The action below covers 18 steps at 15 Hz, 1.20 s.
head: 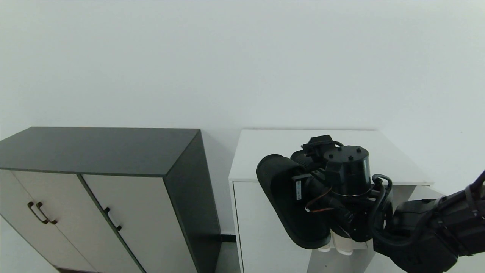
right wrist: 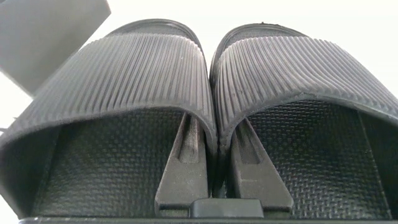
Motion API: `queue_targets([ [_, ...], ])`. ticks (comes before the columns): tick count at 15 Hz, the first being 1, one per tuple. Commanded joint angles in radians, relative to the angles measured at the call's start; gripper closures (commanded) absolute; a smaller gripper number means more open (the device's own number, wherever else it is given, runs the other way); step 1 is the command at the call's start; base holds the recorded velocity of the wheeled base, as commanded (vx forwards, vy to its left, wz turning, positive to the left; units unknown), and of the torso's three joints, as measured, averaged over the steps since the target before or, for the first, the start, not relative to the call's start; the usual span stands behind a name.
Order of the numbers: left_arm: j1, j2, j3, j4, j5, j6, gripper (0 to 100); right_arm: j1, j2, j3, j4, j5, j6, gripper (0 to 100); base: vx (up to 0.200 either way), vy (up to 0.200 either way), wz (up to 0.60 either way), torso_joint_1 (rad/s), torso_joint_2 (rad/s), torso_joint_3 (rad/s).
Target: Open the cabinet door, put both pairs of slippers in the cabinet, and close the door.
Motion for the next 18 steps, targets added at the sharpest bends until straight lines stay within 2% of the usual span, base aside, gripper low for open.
queue_targets([
  [1, 0.000, 0.000, 0.000, 0.000, 0.000, 0.000, 100, 0.000, 0.003, 0.004, -0.001, 0.000, 0.001, 100, -0.200, 0.000, 0.00, 0.007, -0.01, 0.002],
  [4, 0.000, 0.000, 0.000, 0.000, 0.000, 0.000, 100, 0.000, 0.002, 0.026, -0.029, 0.008, -0.003, 100, -0.200, 0.000, 0.00, 0.002, 0.01, 0.004],
  [18, 0.000, 0.000, 0.000, 0.000, 0.000, 0.000, 100, 0.000, 0.019, 0.033, -0.035, 0.006, -0.005, 100, 0.000, 0.000, 0.00, 0.000, 0.00, 0.000],
])
